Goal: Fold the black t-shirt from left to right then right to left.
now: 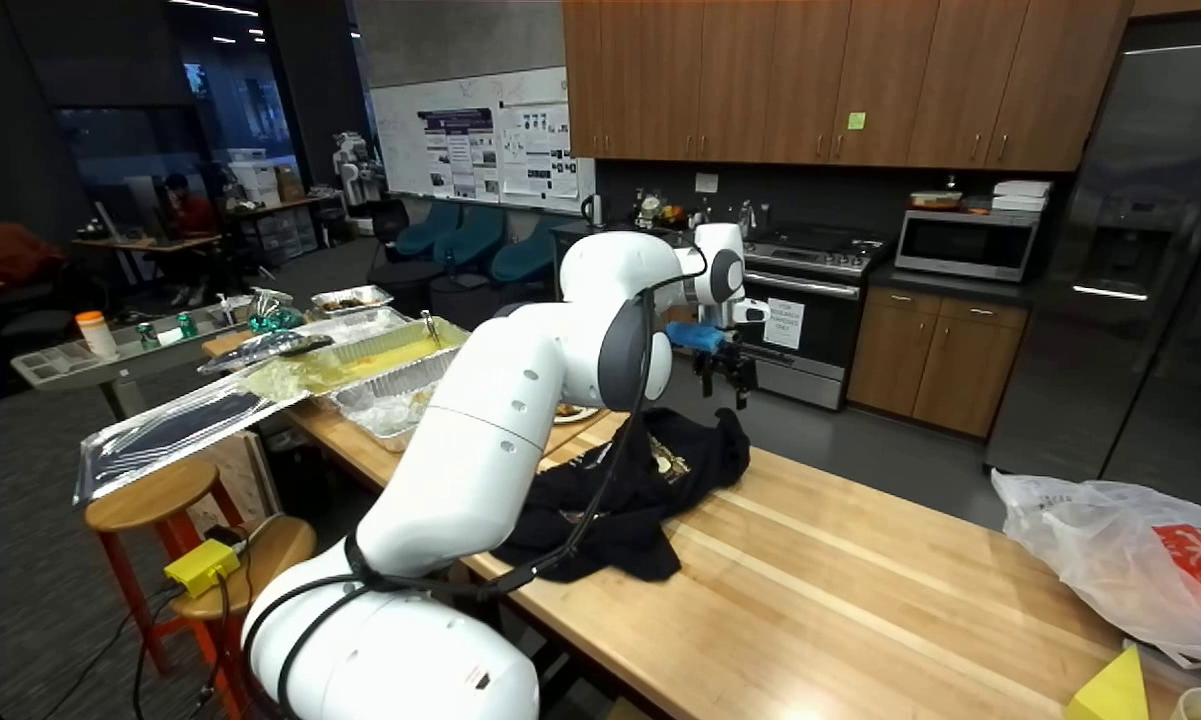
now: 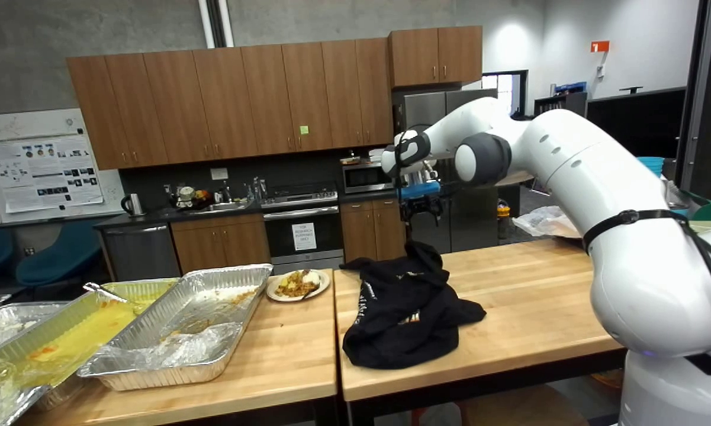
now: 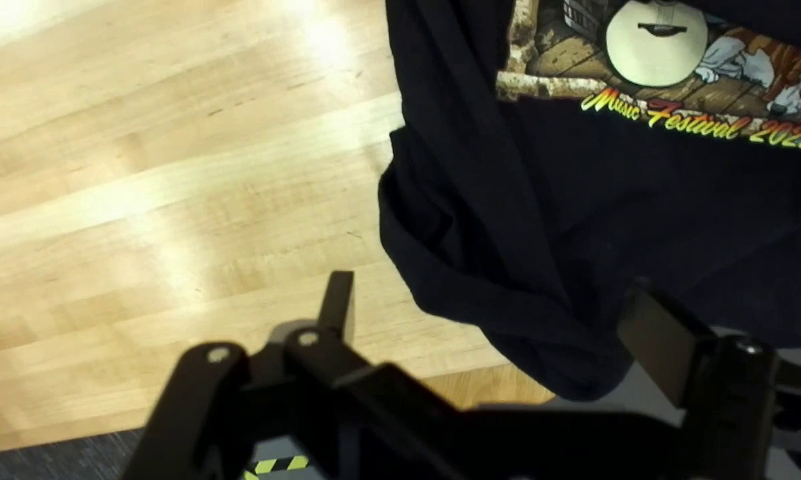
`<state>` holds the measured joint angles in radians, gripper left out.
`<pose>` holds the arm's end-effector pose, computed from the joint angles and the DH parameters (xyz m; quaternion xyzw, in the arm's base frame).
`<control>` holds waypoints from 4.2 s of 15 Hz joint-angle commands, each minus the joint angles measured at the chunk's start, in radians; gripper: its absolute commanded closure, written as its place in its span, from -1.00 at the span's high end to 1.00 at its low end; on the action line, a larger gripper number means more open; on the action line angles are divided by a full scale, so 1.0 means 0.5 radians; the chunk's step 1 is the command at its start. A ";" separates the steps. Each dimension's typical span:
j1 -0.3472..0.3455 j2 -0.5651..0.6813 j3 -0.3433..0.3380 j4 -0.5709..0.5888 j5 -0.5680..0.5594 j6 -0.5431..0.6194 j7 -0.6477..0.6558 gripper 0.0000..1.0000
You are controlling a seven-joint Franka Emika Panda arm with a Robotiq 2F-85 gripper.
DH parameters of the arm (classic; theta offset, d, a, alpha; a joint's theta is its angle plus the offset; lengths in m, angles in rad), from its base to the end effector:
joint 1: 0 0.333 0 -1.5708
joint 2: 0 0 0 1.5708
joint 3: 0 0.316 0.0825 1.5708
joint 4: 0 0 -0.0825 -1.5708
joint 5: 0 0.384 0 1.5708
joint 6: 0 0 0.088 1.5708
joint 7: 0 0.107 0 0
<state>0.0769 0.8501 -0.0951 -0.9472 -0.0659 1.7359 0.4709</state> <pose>0.7658 0.0069 0.3638 0.9725 -0.2207 -0.0126 0.0731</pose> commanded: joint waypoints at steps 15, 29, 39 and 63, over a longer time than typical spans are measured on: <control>-0.130 0.545 0.015 0.590 0.011 -0.734 -0.361 1.00; -0.190 0.637 0.158 0.718 0.226 -0.773 -0.537 1.00; -0.163 0.720 0.152 0.740 0.179 -0.939 -0.568 -0.05; 0.160 0.248 0.126 1.154 -0.239 -1.343 -2.124 -1.00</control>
<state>0.0985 1.0353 -0.0103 -0.3467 -0.1228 1.0577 -0.4971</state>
